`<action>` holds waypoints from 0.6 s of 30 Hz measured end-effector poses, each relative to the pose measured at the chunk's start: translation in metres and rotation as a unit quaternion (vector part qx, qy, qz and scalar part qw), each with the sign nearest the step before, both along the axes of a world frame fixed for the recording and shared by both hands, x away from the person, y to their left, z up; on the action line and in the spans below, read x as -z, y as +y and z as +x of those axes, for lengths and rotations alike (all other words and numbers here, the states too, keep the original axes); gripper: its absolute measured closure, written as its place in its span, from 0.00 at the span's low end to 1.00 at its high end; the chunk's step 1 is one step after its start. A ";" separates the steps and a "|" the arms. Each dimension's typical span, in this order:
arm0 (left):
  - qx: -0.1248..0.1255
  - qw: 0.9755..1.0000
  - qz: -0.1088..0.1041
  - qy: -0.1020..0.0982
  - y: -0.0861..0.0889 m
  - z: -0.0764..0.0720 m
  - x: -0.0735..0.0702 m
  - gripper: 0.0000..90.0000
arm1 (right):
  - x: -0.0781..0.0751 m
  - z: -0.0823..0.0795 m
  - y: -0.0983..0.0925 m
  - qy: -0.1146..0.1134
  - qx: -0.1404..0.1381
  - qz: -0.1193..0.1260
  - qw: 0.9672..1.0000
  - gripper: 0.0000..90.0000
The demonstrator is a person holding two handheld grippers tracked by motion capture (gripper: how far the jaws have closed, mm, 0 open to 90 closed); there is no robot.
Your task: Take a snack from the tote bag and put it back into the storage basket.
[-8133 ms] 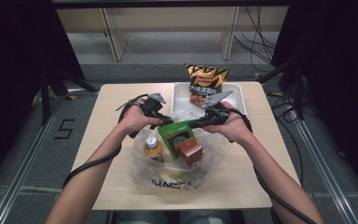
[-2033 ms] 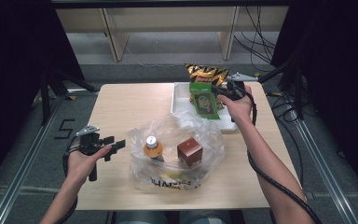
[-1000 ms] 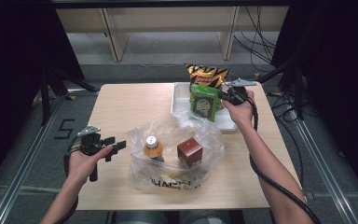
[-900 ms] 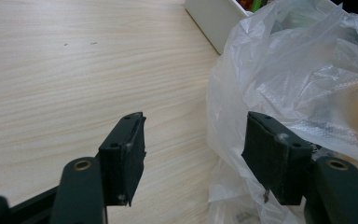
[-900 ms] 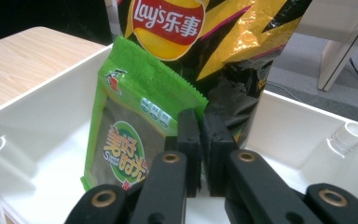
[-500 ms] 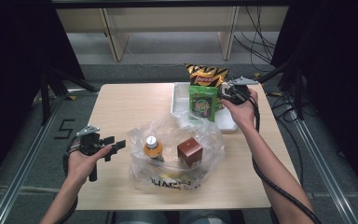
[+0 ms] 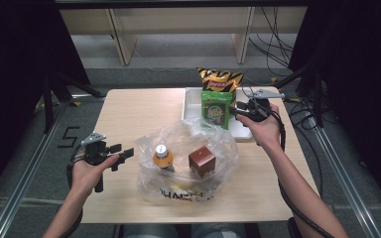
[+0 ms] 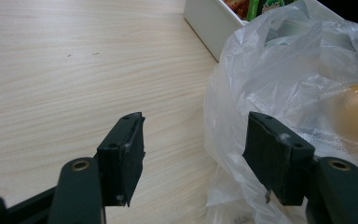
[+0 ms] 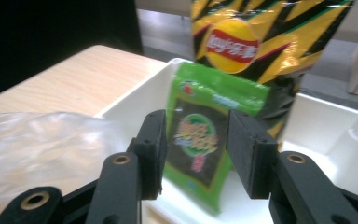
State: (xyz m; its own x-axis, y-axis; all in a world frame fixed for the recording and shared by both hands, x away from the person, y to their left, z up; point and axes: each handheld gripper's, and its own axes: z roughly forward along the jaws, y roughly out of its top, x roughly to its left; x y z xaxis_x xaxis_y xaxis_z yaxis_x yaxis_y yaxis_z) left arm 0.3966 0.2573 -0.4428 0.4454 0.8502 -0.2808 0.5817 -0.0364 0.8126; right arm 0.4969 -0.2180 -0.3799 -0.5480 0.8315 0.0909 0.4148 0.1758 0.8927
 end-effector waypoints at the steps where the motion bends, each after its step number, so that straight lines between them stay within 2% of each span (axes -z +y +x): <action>1: 0.001 1.000 0.001 0.000 0.000 -0.001 0.000 0.41 | 0.000 -0.003 0.000 -0.004 -0.002 0.001 1.000 0.63; 2: 0.002 1.000 0.001 -0.002 0.000 -0.001 0.000 0.40 | -0.001 -0.008 0.001 -0.002 -0.010 0.007 1.000 0.62; 3: -0.001 1.000 0.002 -0.004 -0.001 -0.002 0.000 0.40 | -0.001 -0.011 0.000 -0.003 -0.014 0.001 1.000 0.62; 4: 0.001 1.000 0.004 -0.004 0.000 -0.002 0.000 0.40 | -0.002 -0.016 0.001 -0.003 -0.018 0.005 1.000 0.61; 5: 0.002 1.000 0.004 -0.005 0.000 -0.003 0.000 0.39 | -0.003 -0.020 0.003 0.005 -0.018 0.014 1.000 0.60; 6: 0.002 1.000 0.008 -0.006 0.000 -0.004 0.000 0.39 | -0.004 -0.025 0.003 -0.004 -0.024 0.014 1.000 0.59; 7: 0.000 1.000 0.005 -0.005 -0.001 -0.005 0.000 0.39 | -0.005 -0.029 0.004 0.002 -0.024 0.025 0.999 0.59; 8: 0.000 1.000 0.003 -0.008 -0.001 -0.005 0.000 0.39 | -0.005 -0.034 0.004 -0.009 -0.032 0.024 0.999 0.59; 9: 0.003 1.000 0.004 -0.006 -0.001 -0.006 0.000 0.39 | -0.007 -0.038 0.005 -0.002 -0.028 0.025 0.999 0.58; 11: 0.002 1.000 0.005 -0.007 -0.001 -0.007 0.001 0.39 | -0.009 -0.047 0.007 -0.008 -0.039 0.019 0.999 0.58; 16: 0.003 1.000 0.000 -0.007 -0.003 -0.010 0.000 0.39 | -0.008 -0.064 0.013 -0.014 -0.063 0.022 0.998 0.58; 17: 0.005 1.000 0.001 -0.008 -0.003 -0.010 -0.001 0.39 | -0.008 -0.067 0.014 -0.008 -0.061 0.023 0.998 0.58; 18: 0.003 1.000 0.001 -0.009 -0.003 -0.010 -0.001 0.39 | -0.007 -0.071 0.015 -0.013 -0.064 0.025 0.998 0.59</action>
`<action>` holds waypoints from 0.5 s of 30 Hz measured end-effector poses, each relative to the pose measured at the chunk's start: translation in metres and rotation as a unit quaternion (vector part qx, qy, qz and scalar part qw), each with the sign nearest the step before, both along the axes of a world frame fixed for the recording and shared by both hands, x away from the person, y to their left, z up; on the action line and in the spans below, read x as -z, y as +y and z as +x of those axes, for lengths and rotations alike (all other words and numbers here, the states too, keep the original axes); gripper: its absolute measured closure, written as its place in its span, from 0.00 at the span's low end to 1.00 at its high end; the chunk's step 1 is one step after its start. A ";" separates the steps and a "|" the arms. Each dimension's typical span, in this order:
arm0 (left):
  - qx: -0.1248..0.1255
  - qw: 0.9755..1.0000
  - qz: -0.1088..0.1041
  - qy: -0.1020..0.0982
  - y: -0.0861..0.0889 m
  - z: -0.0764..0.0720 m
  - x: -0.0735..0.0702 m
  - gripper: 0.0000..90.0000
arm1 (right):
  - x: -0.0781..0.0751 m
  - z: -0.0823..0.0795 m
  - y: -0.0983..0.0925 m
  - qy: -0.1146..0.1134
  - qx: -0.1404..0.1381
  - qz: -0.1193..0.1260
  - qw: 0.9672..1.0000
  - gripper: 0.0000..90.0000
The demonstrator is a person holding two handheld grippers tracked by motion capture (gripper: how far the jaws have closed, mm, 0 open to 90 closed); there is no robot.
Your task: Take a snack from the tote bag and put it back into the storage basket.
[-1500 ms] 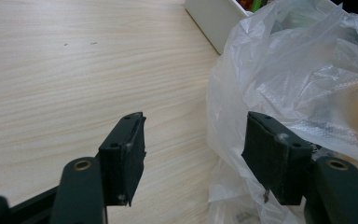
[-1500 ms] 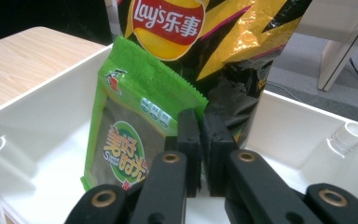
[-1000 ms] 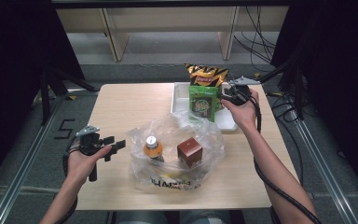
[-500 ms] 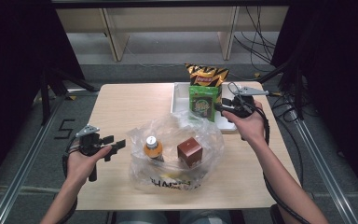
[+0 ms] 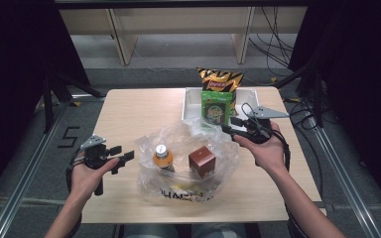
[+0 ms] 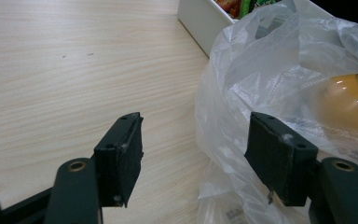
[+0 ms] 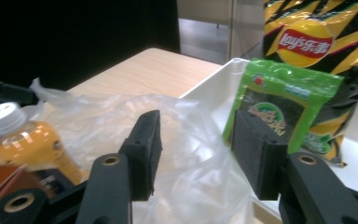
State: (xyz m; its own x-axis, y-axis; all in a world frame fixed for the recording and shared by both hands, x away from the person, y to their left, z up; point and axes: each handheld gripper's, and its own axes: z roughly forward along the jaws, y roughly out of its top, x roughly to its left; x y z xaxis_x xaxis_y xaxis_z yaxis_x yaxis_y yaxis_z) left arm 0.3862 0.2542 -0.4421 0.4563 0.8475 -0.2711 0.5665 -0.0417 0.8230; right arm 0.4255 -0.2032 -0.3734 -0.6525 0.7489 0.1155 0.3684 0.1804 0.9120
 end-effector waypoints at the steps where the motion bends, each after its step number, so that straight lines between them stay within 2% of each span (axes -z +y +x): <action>1: -0.001 1.000 -0.001 -0.001 0.000 0.000 0.000 0.39 | 0.001 -0.004 0.001 0.008 -0.005 0.004 1.000 0.61; 2: -0.002 1.000 -0.004 -0.003 0.000 0.000 0.000 0.39 | 0.002 -0.006 0.002 -0.001 -0.008 0.003 1.000 0.61; 3: -0.005 1.000 -0.003 -0.005 0.001 -0.001 0.000 0.38 | 0.002 -0.009 0.003 -0.002 -0.018 0.006 1.000 0.61; 4: -0.006 1.000 -0.003 -0.005 0.001 -0.001 0.000 0.38 | 0.002 -0.013 0.004 0.003 -0.015 0.009 1.000 0.61; 5: -0.006 1.000 -0.004 -0.007 0.002 -0.001 0.000 0.38 | 0.003 -0.013 0.004 -0.007 -0.023 0.003 1.000 0.61; 7: -0.011 1.000 -0.007 -0.007 0.001 -0.002 0.000 0.38 | 0.003 -0.017 0.005 -0.006 -0.025 0.011 1.000 0.61; 9: -0.008 1.000 -0.009 -0.009 0.002 -0.002 0.001 0.38 | 0.003 -0.019 0.004 -0.004 -0.034 0.003 0.999 0.61; 11: -0.005 1.000 -0.007 -0.012 0.003 -0.002 0.001 0.38 | 0.004 -0.022 0.005 0.000 -0.024 0.013 1.000 0.62; 12: -0.005 1.000 -0.007 -0.012 0.003 -0.002 0.001 0.38 | 0.003 -0.023 0.004 -0.001 -0.026 0.005 1.000 0.62; 13: -0.006 1.000 -0.006 -0.012 0.003 -0.002 0.001 0.38 | 0.003 -0.025 0.005 -0.005 -0.026 0.014 1.000 0.62; 15: -0.007 1.000 -0.005 -0.011 0.003 -0.002 0.002 0.38 | 0.002 -0.029 0.005 -0.003 -0.025 0.017 1.000 0.60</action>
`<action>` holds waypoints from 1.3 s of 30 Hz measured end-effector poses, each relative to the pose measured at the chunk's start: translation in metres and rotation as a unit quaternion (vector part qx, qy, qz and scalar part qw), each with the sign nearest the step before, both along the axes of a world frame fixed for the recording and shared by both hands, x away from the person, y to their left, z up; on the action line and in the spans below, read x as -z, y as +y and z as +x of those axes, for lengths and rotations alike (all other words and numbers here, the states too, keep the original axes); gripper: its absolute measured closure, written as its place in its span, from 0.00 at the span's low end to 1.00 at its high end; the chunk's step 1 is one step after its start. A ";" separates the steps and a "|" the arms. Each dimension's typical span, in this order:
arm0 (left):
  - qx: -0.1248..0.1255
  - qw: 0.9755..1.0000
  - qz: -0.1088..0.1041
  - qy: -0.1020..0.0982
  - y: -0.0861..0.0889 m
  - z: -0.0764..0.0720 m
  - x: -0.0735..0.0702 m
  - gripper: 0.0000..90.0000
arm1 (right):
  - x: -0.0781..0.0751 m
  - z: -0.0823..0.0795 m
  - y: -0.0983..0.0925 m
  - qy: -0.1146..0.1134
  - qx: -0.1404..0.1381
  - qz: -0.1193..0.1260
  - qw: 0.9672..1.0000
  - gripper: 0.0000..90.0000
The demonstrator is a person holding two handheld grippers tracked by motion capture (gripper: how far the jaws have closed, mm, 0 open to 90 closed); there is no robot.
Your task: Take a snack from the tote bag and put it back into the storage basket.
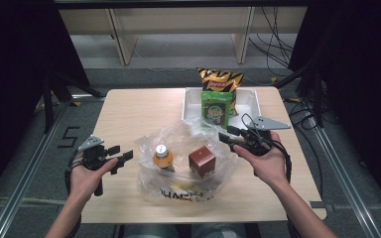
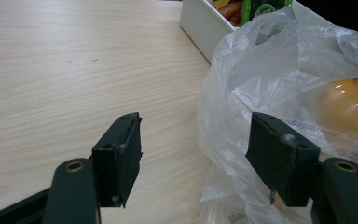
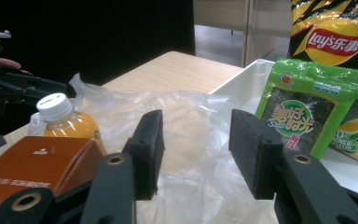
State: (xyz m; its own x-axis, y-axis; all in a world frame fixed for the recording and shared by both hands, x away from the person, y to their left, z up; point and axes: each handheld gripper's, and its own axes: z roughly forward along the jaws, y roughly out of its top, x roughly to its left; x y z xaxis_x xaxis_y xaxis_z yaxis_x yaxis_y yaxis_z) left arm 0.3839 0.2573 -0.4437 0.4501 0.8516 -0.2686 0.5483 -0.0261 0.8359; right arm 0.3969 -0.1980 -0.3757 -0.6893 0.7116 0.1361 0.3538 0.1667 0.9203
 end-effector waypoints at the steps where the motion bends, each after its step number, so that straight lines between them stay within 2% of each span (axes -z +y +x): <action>1: -0.001 1.000 -0.001 0.001 0.000 0.000 0.000 0.38 | -0.001 -0.003 0.001 -0.005 0.003 -0.003 1.000 0.58; 2: 0.000 1.000 -0.003 0.001 0.000 0.000 0.001 0.38 | -0.001 -0.005 0.002 0.000 0.002 0.002 1.000 0.57; 4: 0.000 1.000 -0.002 -0.002 0.000 0.000 0.001 0.38 | -0.002 -0.008 0.003 -0.010 -0.003 0.002 1.000 0.55; 6: 0.001 1.000 -0.003 -0.004 0.000 0.000 0.000 0.38 | -0.003 -0.013 0.006 -0.004 0.001 0.005 1.000 0.52; 12: 0.003 1.000 0.000 -0.004 0.000 0.001 0.002 0.37 | -0.009 -0.022 0.012 -0.024 0.000 0.004 1.000 0.45; 18: 0.006 1.000 0.000 -0.005 -0.002 0.001 0.002 0.37 | -0.016 -0.033 0.015 -0.032 -0.005 0.007 0.999 0.43; 19: 0.005 1.000 0.001 -0.005 -0.002 0.000 0.001 0.37 | -0.017 -0.036 0.016 -0.026 -0.005 0.006 1.000 0.43; 21: 0.004 1.000 0.000 -0.004 -0.003 0.000 0.001 0.37 | -0.017 -0.037 0.018 -0.029 -0.007 0.001 1.000 0.43; 23: 0.005 1.000 0.000 -0.005 -0.003 0.000 0.001 0.37 | -0.016 -0.039 0.022 -0.026 -0.011 0.006 1.000 0.42; 25: 0.008 1.000 0.004 -0.006 -0.003 0.000 0.001 0.37 | -0.016 -0.038 0.023 -0.041 -0.014 -0.004 0.999 0.41; 26: 0.008 1.000 0.003 -0.006 -0.004 0.000 0.002 0.37 | -0.016 -0.040 0.024 -0.032 -0.016 -0.001 0.999 0.41; 27: 0.007 1.000 0.002 -0.006 -0.004 0.000 0.002 0.37 | -0.016 -0.041 0.025 -0.036 -0.019 0.004 0.999 0.40; 29: 0.008 1.000 -0.002 -0.004 -0.004 0.000 0.002 0.37 | -0.016 -0.042 0.025 -0.036 -0.017 -0.004 0.999 0.39; 30: 0.008 1.000 -0.003 -0.004 -0.005 0.000 0.003 0.37 | -0.016 -0.043 0.027 -0.032 -0.024 0.004 0.999 0.39; 32: 0.009 1.000 -0.001 -0.005 -0.005 0.000 0.002 0.37 | -0.016 -0.043 0.028 -0.033 -0.018 0.000 0.999 0.38; 34: 0.008 1.000 0.000 -0.006 -0.006 0.000 0.001 0.37 | -0.015 -0.043 0.030 -0.030 -0.027 0.008 0.999 0.37; 37: 0.011 1.000 -0.001 -0.010 -0.007 -0.001 0.000 0.37 | -0.015 -0.045 0.032 -0.021 -0.020 0.008 1.000 0.35; 39: 0.011 1.000 0.000 -0.009 -0.007 -0.001 0.000 0.37 | -0.015 -0.047 0.034 -0.026 -0.023 0.004 0.999 0.34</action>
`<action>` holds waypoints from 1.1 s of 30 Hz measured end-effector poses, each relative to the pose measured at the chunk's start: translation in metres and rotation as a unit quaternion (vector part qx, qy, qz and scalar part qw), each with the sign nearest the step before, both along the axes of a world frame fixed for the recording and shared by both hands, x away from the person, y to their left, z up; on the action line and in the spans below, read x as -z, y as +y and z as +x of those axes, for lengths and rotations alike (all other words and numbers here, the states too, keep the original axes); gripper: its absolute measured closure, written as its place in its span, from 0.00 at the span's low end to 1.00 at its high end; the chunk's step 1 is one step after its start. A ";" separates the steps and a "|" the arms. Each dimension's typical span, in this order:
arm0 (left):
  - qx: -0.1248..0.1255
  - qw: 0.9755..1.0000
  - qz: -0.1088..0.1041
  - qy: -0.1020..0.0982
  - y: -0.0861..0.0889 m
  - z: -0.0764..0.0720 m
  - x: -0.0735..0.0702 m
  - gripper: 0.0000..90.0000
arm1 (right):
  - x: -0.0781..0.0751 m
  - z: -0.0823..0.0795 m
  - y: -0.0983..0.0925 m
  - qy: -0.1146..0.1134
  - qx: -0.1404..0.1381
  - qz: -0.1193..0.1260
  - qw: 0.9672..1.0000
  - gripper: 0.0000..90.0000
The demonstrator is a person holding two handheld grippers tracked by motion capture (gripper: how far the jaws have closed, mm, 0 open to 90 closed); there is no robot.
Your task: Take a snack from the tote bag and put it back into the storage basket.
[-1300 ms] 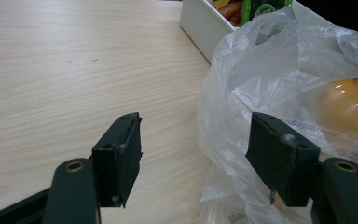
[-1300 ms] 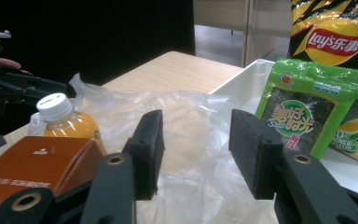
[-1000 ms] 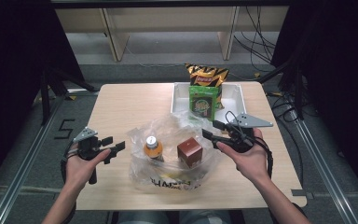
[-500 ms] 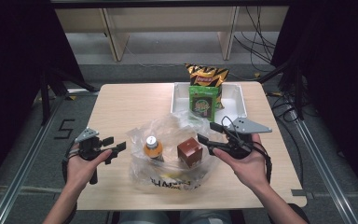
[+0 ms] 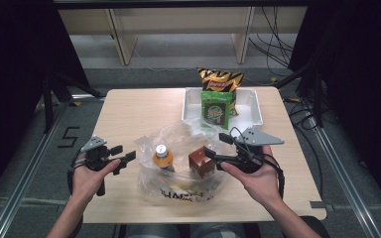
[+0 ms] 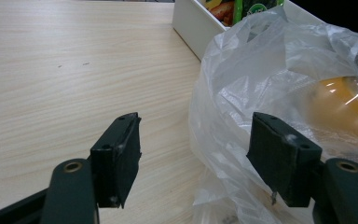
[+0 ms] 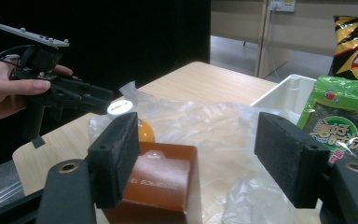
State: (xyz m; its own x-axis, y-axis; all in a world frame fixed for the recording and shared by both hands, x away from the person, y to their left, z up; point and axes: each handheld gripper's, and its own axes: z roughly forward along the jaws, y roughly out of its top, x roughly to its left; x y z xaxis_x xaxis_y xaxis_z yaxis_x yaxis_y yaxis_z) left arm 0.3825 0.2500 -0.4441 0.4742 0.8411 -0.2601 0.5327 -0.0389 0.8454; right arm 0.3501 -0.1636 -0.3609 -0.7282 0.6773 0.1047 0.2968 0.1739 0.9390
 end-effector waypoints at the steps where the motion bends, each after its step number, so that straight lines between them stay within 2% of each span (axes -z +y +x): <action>1: 0.000 1.000 0.001 0.000 0.000 0.000 0.000 0.37 | 0.000 -0.001 0.002 -0.004 -0.002 0.000 1.000 0.34; 2: 0.000 1.000 0.001 0.000 0.000 0.000 0.001 0.37 | 0.000 -0.002 0.003 0.000 -0.003 0.001 1.000 0.33; 3: 0.001 1.000 -0.001 0.000 0.000 0.000 0.001 0.37 | 0.000 -0.003 0.004 -0.004 -0.005 -0.002 1.000 0.33; 5: 0.001 1.000 -0.001 0.000 0.000 0.000 0.001 0.37 | 0.000 -0.005 0.007 0.009 -0.004 0.000 1.000 0.32; 7: 0.002 1.000 0.001 0.001 0.000 0.000 0.001 0.37 | 0.003 -0.004 0.010 -0.004 -0.018 -0.006 1.000 0.31; 10: -0.001 1.000 0.003 0.002 0.000 0.000 0.001 0.37 | 0.004 -0.005 0.012 -0.001 -0.021 -0.014 1.000 0.30; 11: -0.001 1.000 0.002 0.002 -0.001 0.001 0.001 0.37 | 0.005 -0.006 0.014 0.009 -0.016 -0.009 1.000 0.30; 13: -0.002 1.000 0.000 0.004 -0.001 0.001 0.002 0.37 | 0.006 -0.005 0.014 0.001 -0.018 -0.017 1.000 0.29; 14: -0.004 1.000 0.000 0.005 -0.001 0.000 0.002 0.37 | 0.008 -0.006 0.016 0.007 -0.020 -0.011 1.000 0.29; 18: 0.000 1.000 0.003 0.003 -0.001 0.000 0.002 0.37 | 0.012 -0.007 0.021 0.002 -0.029 -0.016 0.999 0.28; 20: -0.001 1.000 0.000 0.004 -0.001 0.000 0.002 0.37 | 0.012 -0.009 0.022 0.007 -0.024 -0.022 0.999 0.27; 21: -0.002 1.000 -0.001 0.004 -0.001 0.000 0.002 0.37 | 0.013 -0.009 0.024 0.011 -0.027 -0.016 0.999 0.27; 24: -0.001 1.000 0.000 0.003 -0.001 0.000 0.002 0.37 | 0.016 -0.009 0.027 0.007 -0.033 -0.020 0.999 0.27; 26: -0.001 1.000 -0.001 0.004 -0.001 0.000 0.002 0.37 | 0.018 -0.011 0.028 0.014 -0.028 -0.024 0.999 0.27; 27: -0.001 1.000 -0.001 0.004 -0.001 0.000 0.002 0.37 | 0.020 -0.009 0.028 0.006 -0.028 -0.027 0.999 0.27; 29: -0.001 1.000 -0.001 0.004 -0.001 0.000 0.002 0.37 | 0.023 -0.010 0.029 0.014 -0.024 -0.023 0.999 0.27; 30: -0.002 1.000 0.001 0.004 -0.001 0.000 0.002 0.37 | 0.025 -0.009 0.029 0.003 -0.023 -0.030 0.999 0.27; 31: 0.001 1.000 0.003 0.003 -0.001 0.000 0.002 0.37 | 0.026 -0.011 0.030 0.013 -0.018 -0.032 0.999 0.27; 33: 0.001 1.000 0.002 0.004 -0.001 0.000 0.002 0.37 | 0.028 -0.010 0.031 0.008 -0.021 -0.032 0.999 0.28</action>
State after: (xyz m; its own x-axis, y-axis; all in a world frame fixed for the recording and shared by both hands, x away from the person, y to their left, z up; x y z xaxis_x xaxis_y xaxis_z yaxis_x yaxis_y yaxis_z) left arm 0.3828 0.2487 -0.4466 0.4746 0.8411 -0.2594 0.5385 -0.0443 0.8414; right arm 0.3398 -0.1327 -0.3893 -0.7544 0.6522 0.0738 0.3025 0.2457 0.9209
